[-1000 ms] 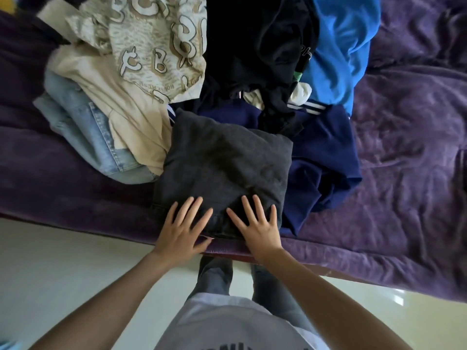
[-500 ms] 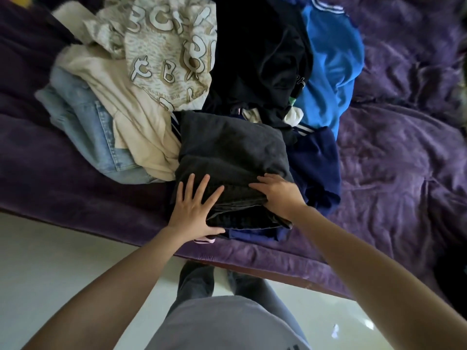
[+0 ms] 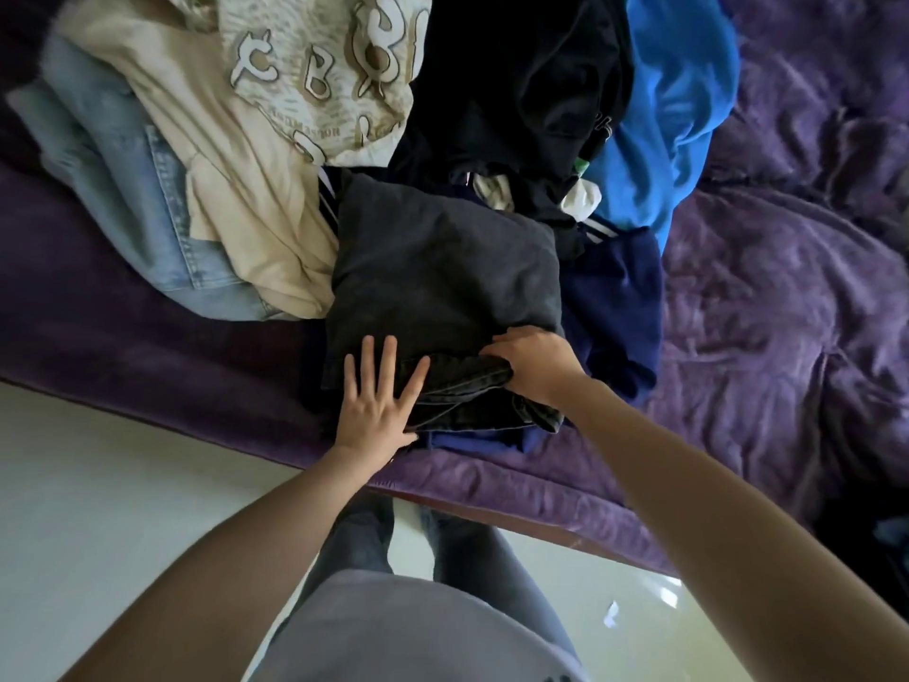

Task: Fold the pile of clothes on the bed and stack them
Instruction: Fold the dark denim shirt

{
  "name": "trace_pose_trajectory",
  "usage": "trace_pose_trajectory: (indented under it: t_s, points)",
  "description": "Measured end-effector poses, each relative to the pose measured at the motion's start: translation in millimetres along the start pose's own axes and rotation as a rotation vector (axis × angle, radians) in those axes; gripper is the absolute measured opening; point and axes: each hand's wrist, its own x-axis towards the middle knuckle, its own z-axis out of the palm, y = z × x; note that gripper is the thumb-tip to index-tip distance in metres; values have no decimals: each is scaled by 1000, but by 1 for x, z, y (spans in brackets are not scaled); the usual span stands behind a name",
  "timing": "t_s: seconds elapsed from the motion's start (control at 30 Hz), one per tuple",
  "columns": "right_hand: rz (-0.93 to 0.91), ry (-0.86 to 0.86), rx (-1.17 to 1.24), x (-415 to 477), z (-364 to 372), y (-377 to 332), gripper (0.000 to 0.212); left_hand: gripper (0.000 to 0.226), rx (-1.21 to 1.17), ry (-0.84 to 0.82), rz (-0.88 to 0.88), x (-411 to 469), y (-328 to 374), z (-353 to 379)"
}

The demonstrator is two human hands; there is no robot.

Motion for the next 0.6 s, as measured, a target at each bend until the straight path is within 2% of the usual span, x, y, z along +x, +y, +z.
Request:
trace_pose_trajectory:
  t_s: [0.07, 0.17, 0.23, 0.33, 0.4, 0.5, 0.6]
  points:
    - [13, -9, 7, 1, 1, 1, 33, 140, 14, 2, 10, 1, 0, -3]
    - [69, -54, 0, -4, 3, -2, 42, 104, 26, 25, 35, 5, -5, -16]
    - [113, -105, -37, -15, 8, -10, 57, 89, 19, 48, 73, 8, -14, -25]
    - [145, 41, -145, -39, 29, -30, 95, 70, 6, 30, 118, 12, -22, -42]
    - [201, 121, -141, -50, 49, -43, 112, 64, -2, 7, 120, 14, -21, -49]
    - [249, 142, -115, -56, 64, -56, 120, 62, 5, 13, 130, 19, -22, -54]
    - [257, 160, -122, -58, 73, -63, 143, 49, -8, 62, 153, 26, -27, -58]
